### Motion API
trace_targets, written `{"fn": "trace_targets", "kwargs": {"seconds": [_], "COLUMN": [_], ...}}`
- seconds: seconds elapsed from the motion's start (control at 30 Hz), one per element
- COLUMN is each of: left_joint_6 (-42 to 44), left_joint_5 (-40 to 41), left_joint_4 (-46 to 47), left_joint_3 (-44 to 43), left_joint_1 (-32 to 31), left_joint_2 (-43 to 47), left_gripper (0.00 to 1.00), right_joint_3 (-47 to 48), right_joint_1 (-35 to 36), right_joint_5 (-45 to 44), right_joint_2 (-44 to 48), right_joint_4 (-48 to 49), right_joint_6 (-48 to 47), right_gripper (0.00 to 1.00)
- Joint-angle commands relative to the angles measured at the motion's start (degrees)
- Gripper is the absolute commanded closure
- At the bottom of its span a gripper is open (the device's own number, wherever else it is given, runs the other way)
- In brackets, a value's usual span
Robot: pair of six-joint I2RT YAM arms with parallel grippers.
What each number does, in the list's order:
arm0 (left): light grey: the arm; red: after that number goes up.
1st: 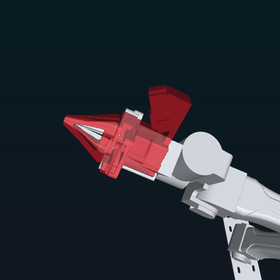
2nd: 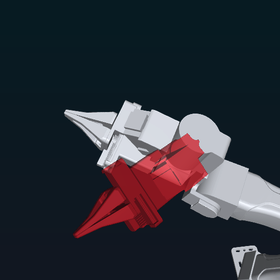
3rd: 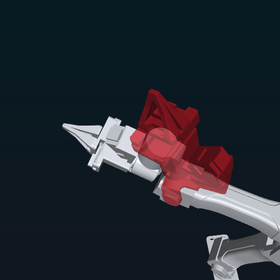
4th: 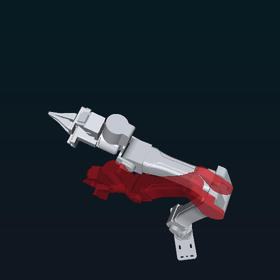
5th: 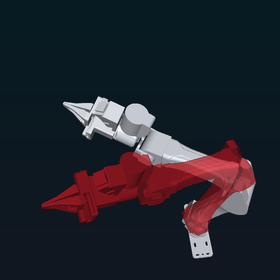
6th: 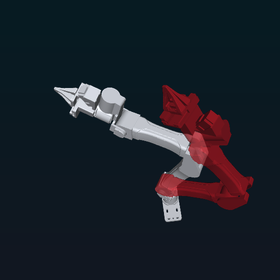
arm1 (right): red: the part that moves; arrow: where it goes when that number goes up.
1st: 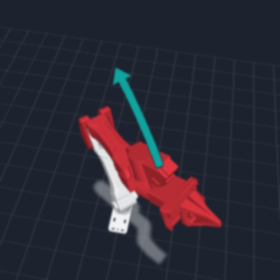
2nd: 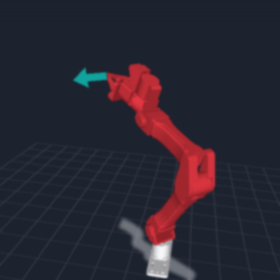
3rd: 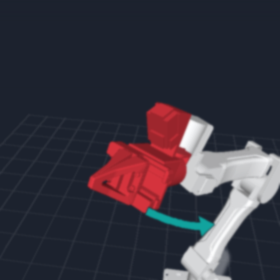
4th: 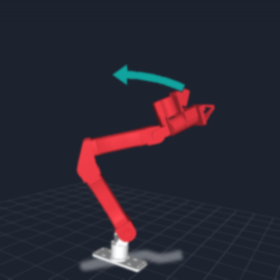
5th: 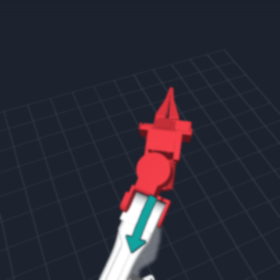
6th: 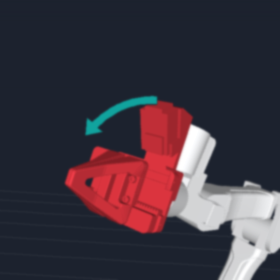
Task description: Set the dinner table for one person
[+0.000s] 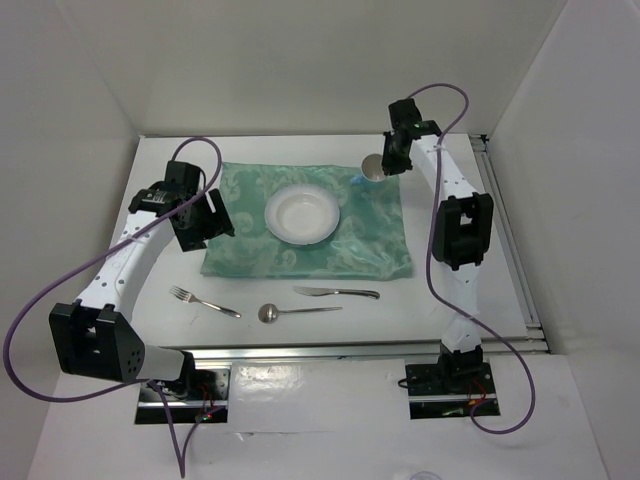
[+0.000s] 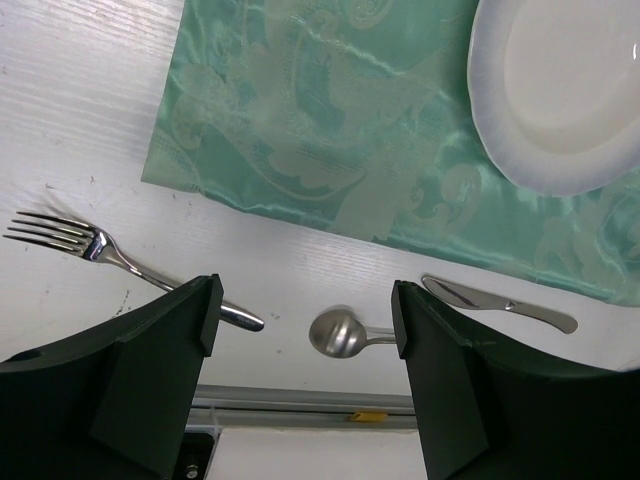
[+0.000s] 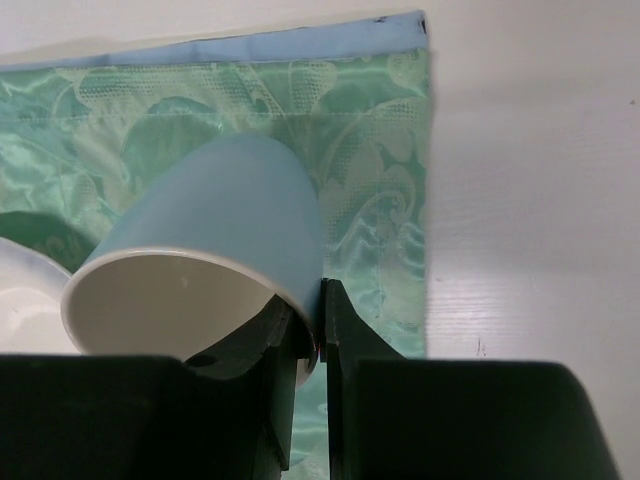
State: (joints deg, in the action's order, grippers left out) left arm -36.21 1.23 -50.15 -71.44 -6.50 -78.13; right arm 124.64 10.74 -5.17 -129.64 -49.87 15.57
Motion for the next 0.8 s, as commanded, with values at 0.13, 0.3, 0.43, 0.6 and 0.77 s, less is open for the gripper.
{"fn": "trace_targets", "kwargs": {"seconds": [0.13,0.3,0.43,0.6,0.77], "left_joint_6": [0.6,0.6,0.6,0.6,0.6], "left_joint_5": [0.4,0.4,0.4,1.0,1.0], "left_joint_4": [0.0,-0.6,-0.6,-0.6,-0.6], "left_joint_3": [-0.1,0.5,1.0,1.6,1.6], "left_joint_1": [-0.2,-0.2,-0.2,-0.2,-0.7], "left_joint_2": [1.0,1.5,1.5,2.0,2.5], "left_gripper": [0.14,0.14,0.14,0.08,0.08], "right_joint_3": [5.4,7.3,9.8,12.5,14.2], "right_joint_1": [-2.7,-2.7,-2.7,-2.7,-2.7], "right_joint_5": [2.4,2.4,3.5,5.0,5.5], "right_joint_2": [-1.4,-3.8,-4.9,-6.4,-6.4], "right_joint_4": [0.0,0.0,0.0,-0.8,-0.8], "right_joint_6": [-0.5,-1.6,-1.6,-1.6,-1.1], "right_gripper": [1.0,1.0,0.98,0.54,0.32]}}
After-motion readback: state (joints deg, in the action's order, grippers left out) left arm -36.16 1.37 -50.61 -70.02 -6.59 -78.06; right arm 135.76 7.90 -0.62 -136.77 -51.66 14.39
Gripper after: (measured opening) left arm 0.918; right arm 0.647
